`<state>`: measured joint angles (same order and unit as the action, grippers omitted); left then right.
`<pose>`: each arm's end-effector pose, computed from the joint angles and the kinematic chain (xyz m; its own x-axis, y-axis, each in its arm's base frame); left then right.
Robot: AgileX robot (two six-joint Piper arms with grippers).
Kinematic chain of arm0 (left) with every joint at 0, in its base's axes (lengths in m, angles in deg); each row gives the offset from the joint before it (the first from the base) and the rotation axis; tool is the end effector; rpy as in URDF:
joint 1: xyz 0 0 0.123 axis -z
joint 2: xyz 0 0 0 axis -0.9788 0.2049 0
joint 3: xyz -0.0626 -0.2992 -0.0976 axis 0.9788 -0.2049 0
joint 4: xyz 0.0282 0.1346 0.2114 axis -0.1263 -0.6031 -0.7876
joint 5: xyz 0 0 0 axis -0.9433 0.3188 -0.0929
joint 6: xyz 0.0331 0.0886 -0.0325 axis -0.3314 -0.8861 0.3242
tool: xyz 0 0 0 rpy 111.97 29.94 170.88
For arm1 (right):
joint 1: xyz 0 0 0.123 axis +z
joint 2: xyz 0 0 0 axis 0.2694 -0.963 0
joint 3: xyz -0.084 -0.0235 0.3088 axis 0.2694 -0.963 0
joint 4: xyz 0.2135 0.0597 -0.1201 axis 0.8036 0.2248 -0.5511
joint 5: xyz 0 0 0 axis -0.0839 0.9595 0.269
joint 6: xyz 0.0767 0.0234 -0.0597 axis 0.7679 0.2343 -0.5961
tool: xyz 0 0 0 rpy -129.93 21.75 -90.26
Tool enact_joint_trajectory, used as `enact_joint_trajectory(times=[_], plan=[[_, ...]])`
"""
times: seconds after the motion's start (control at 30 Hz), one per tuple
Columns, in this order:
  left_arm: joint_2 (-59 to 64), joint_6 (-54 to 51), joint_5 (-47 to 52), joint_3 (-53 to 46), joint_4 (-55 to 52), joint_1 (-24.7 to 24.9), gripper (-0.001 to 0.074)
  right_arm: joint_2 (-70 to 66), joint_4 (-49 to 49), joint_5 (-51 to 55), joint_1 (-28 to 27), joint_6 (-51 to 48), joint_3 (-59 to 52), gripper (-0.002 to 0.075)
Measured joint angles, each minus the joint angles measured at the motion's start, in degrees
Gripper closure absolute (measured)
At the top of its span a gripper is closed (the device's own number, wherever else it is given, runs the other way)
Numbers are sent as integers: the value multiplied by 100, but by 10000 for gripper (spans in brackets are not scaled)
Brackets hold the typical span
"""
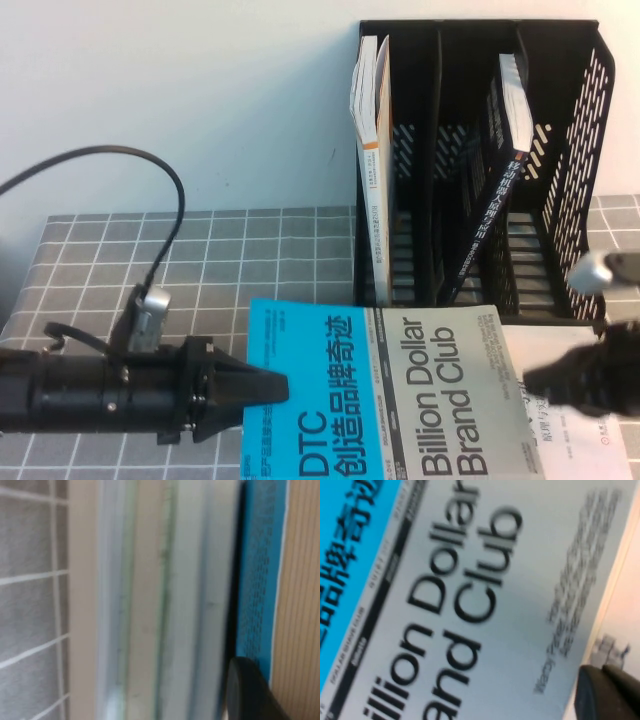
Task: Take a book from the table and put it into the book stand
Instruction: Pick up the book with your left arm, then place the book on the book shelf
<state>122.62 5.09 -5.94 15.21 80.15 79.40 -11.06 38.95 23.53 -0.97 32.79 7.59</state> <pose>0.2632 -0.0966 0.2032 -0.9791 -0.1782 -0.0982 0.0265 0.3666 -0.9300 0.2267 0.0989 0.2366 -0.8030 -0.1196 -0.5839 -0.3870 0.8496 0.3583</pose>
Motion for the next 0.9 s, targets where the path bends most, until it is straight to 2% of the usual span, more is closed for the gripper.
enact_joint_trajectory(times=[0.27,0.5,0.73,0.9], plan=[[-1413,802,-154,264,-258,0,552,876,-960,-211,-27,128,793,729],[-2447,1805,-192,1184,-796,0,552,1044,-1650,-200,-582,312,1243,729],[-2603,2691,-296,2302,-1404,88,551,1066,-1785,-121,-1325,335,1370,728],[-2505,3046,-666,3158,-1499,541,551,1080,-1799,-123,-1621,335,1373,729]])
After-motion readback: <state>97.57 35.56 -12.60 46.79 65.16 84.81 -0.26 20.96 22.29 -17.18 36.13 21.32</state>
